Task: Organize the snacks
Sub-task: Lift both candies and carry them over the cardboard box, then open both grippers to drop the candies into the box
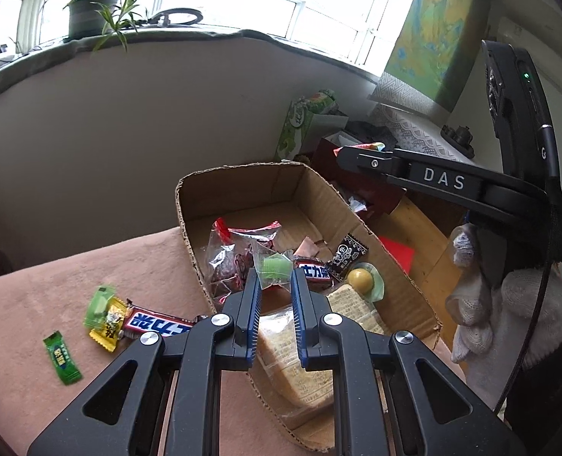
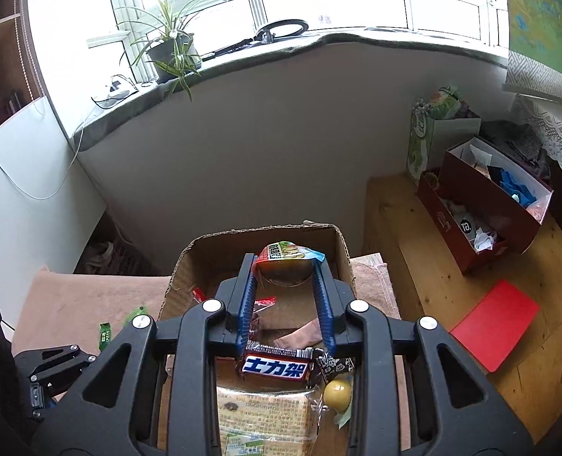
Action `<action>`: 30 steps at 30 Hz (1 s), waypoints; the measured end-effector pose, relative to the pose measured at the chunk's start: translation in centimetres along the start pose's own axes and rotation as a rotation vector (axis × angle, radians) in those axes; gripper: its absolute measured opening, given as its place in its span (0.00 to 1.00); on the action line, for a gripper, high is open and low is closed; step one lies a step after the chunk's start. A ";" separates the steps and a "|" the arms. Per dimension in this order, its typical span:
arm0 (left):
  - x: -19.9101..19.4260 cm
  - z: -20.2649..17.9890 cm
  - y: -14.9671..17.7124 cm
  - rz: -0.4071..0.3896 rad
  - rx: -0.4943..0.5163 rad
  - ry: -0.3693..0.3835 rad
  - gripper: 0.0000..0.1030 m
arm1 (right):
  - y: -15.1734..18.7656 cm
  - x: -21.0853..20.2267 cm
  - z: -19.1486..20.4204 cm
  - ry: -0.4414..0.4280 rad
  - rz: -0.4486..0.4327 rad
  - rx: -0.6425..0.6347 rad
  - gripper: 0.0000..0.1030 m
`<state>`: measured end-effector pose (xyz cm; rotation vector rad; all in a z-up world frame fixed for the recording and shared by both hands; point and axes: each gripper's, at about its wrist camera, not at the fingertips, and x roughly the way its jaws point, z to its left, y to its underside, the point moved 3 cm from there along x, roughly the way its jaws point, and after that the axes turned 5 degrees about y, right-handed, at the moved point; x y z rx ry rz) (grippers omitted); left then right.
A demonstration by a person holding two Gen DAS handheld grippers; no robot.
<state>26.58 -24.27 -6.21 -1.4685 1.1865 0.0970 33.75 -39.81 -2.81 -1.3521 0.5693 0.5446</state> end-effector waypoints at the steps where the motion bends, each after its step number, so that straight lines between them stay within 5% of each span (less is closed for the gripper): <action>1: 0.2 -0.1 0.0 0.002 0.000 -0.002 0.14 | -0.1 0.6 -0.1 -0.004 0.010 -0.002 0.29; 13: 1.8 -1.0 -0.2 0.020 0.042 -0.026 0.14 | 0.4 4.2 -0.9 0.005 0.072 -0.010 0.31; 18: 1.7 -1.4 -0.2 0.024 0.050 -0.021 0.14 | 0.4 3.8 -0.9 0.021 0.064 -0.012 0.46; 24: 1.4 -1.5 -0.3 0.017 0.044 -0.021 0.38 | 0.2 2.9 -0.9 0.045 0.037 -0.012 0.74; 26: 1.1 -1.5 -0.2 0.015 0.043 -0.019 0.47 | 0.2 2.6 -1.0 0.062 0.029 -0.011 0.80; 30: 0.4 -1.3 -0.1 0.008 0.041 -0.019 0.49 | 0.1 1.9 -1.0 0.062 0.022 0.004 0.80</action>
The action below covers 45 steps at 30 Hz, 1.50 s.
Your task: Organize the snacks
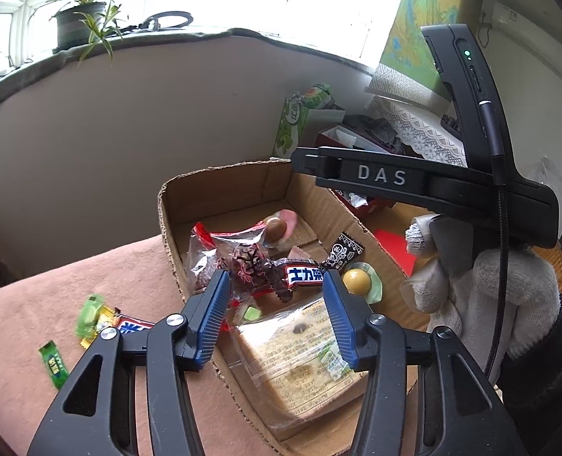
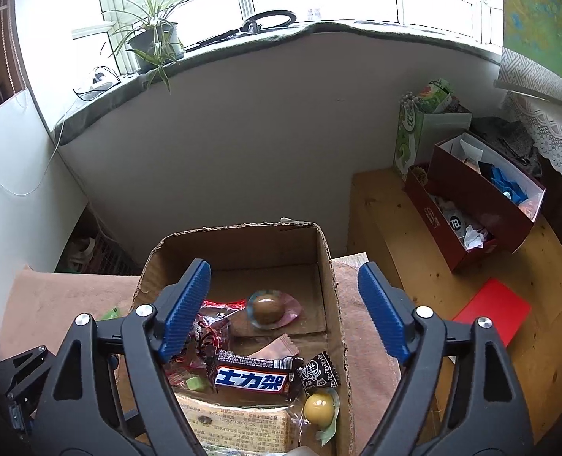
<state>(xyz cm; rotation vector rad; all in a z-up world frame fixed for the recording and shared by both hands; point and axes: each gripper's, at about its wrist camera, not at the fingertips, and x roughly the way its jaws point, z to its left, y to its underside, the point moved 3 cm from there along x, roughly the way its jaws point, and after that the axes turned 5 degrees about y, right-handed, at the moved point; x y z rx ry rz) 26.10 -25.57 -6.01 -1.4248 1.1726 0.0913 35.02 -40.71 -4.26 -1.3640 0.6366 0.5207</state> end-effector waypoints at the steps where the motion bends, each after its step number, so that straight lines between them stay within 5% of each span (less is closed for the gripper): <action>1: -0.1 0.2 0.0 -0.003 -0.005 0.001 0.49 | 0.0 -0.2 0.0 -0.001 -0.002 0.003 0.80; 11: -5.8 4.0 0.9 -0.075 -0.071 -0.025 0.49 | 0.2 -4.1 2.0 -0.060 -0.038 0.010 0.80; 19: -12.5 10.0 3.5 -0.145 -0.172 -0.111 0.49 | 0.8 -7.7 7.5 -0.154 -0.057 -0.060 0.80; 29: -17.4 15.9 8.1 -0.171 -0.289 -0.174 0.49 | 2.5 -6.4 16.6 -0.296 0.058 -0.142 0.80; 35: -18.9 17.9 9.6 -0.197 -0.337 -0.167 0.49 | 3.6 -0.8 21.1 -0.303 0.239 -0.123 0.40; 45: -20.2 19.9 10.6 -0.228 -0.371 -0.123 0.49 | 5.7 9.3 23.7 -0.084 0.420 -0.099 0.25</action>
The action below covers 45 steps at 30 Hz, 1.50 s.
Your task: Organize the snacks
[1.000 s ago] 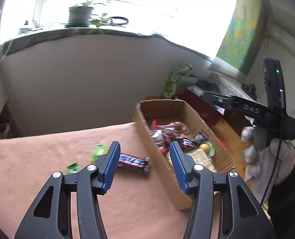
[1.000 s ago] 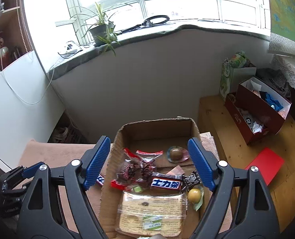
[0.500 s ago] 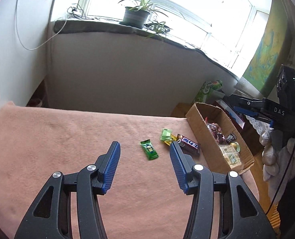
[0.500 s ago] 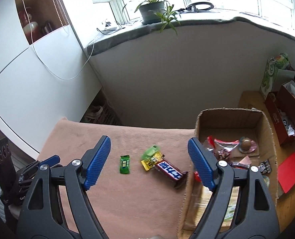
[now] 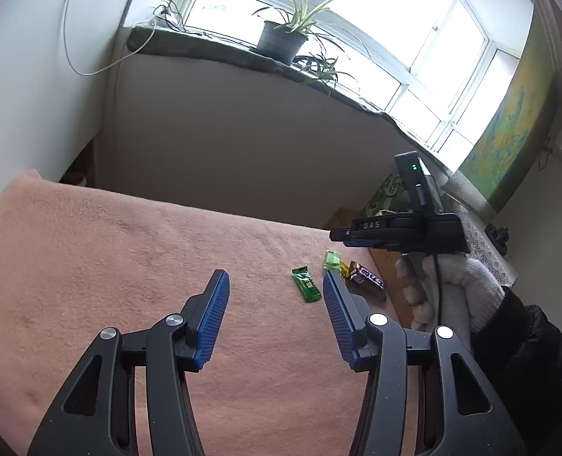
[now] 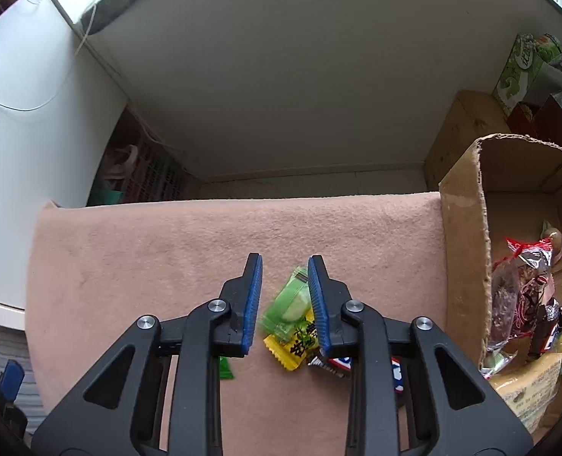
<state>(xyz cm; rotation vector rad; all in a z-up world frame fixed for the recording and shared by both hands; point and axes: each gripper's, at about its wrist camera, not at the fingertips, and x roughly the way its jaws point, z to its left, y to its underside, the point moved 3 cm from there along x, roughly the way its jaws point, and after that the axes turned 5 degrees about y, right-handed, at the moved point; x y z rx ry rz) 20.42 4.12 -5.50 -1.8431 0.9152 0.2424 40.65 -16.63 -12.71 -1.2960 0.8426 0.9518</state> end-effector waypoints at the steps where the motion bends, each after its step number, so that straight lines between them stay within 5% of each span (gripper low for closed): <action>1: -0.1 0.2 0.0 -0.001 -0.001 0.004 0.49 | -0.1 0.7 -0.1 0.027 0.008 0.008 0.25; 6: -0.3 0.8 0.0 -0.003 -0.006 0.014 0.49 | 0.1 2.3 0.0 0.092 0.040 0.014 0.20; 20: 0.1 0.4 0.9 0.023 0.012 0.014 0.49 | 9.2 -0.8 2.5 -0.069 0.067 -0.078 0.16; 29: 4.7 -0.6 1.3 0.132 0.053 0.000 0.49 | 14.3 -3.6 0.1 -0.121 -0.008 -0.101 0.13; 32: 6.8 -1.5 1.1 0.166 0.079 -0.011 0.49 | 15.4 -5.0 -0.4 -0.148 -0.071 -0.100 0.18; 36: 9.8 -3.3 1.1 0.220 0.152 -0.028 0.49 | 17.5 -6.1 0.7 -0.165 -0.141 -0.213 0.48; 45: 15.3 -5.5 2.7 0.339 0.273 -0.069 0.44 | 19.3 -5.6 1.5 -0.133 -0.197 -0.338 0.50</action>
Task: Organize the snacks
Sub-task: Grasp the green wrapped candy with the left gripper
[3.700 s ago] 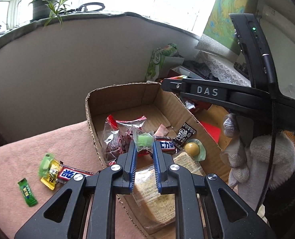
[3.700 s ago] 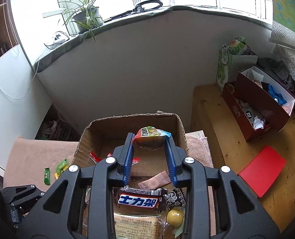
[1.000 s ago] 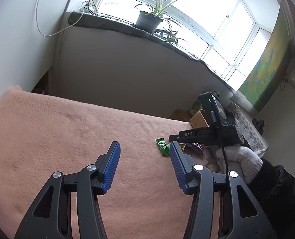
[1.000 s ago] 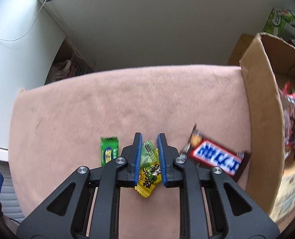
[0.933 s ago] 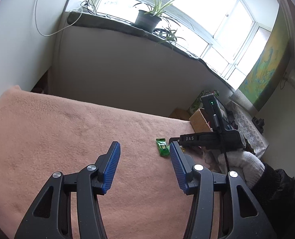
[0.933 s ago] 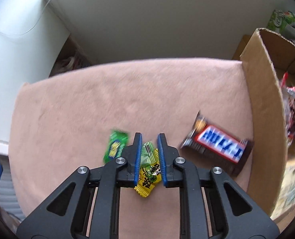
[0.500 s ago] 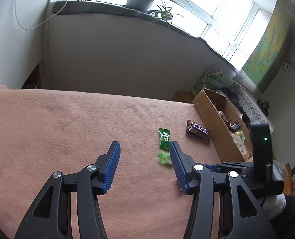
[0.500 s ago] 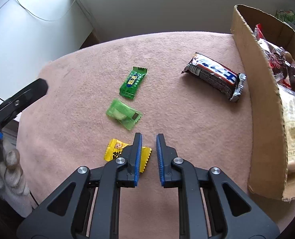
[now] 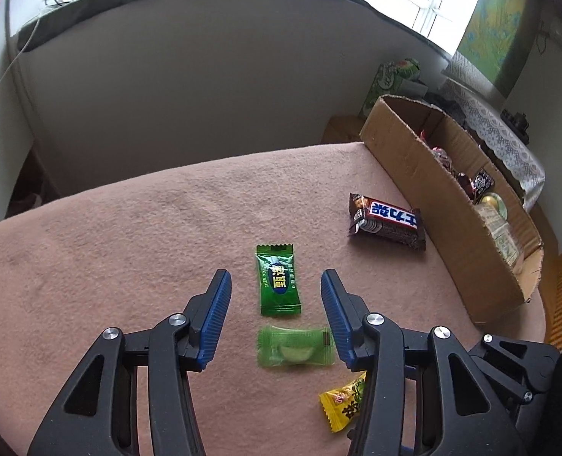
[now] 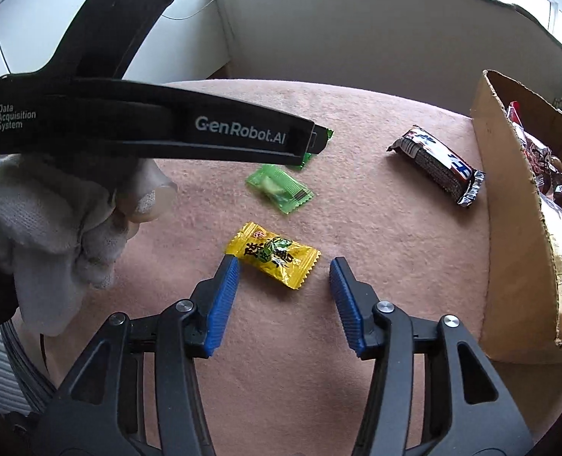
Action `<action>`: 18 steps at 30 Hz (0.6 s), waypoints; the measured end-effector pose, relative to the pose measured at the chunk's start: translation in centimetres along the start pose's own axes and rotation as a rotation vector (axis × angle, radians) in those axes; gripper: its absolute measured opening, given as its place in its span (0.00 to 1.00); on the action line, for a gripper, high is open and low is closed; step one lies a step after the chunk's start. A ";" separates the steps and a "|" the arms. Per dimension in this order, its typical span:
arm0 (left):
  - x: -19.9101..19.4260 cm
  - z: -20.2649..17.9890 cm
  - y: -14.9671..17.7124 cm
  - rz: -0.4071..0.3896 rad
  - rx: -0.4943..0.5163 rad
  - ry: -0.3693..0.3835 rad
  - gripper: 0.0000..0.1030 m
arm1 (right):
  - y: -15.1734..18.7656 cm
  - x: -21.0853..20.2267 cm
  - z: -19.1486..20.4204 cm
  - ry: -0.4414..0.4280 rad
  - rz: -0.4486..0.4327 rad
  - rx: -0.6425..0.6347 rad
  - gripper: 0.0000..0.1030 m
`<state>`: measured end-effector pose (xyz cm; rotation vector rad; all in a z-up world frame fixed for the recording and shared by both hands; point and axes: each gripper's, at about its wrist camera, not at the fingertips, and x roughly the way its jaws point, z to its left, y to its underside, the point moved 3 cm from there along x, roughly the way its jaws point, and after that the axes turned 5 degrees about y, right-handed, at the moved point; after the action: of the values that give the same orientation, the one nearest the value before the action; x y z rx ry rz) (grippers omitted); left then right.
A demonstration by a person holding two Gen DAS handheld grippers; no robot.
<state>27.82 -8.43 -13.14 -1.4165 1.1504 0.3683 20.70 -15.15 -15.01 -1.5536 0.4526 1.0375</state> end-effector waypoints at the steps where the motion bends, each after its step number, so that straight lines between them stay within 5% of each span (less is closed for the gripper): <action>1: 0.3 0.0 0.0 0.007 -0.002 -0.004 0.41 | -0.1 0.0 -0.1 -0.004 -0.005 0.006 0.51; 5: 1.2 0.3 0.1 0.021 -0.003 -0.023 0.29 | -0.6 0.3 0.3 0.010 -0.009 -0.016 0.63; 11: 1.0 0.6 0.3 0.004 0.034 -0.056 0.19 | -1.3 1.3 2.1 0.083 -0.012 -0.090 0.64; 17: 0.4 1.6 0.6 -0.007 0.015 -0.046 0.18 | -1.9 1.6 2.7 0.102 -0.017 -0.082 0.38; 18: 0.2 1.8 0.7 -0.008 0.011 -0.045 0.18 | -1.9 1.6 2.5 0.106 -0.017 -0.076 0.26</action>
<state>28.11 -6.75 -14.09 -1.3966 1.1078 0.3861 22.11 -11.90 -15.02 -1.6827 0.4763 0.9721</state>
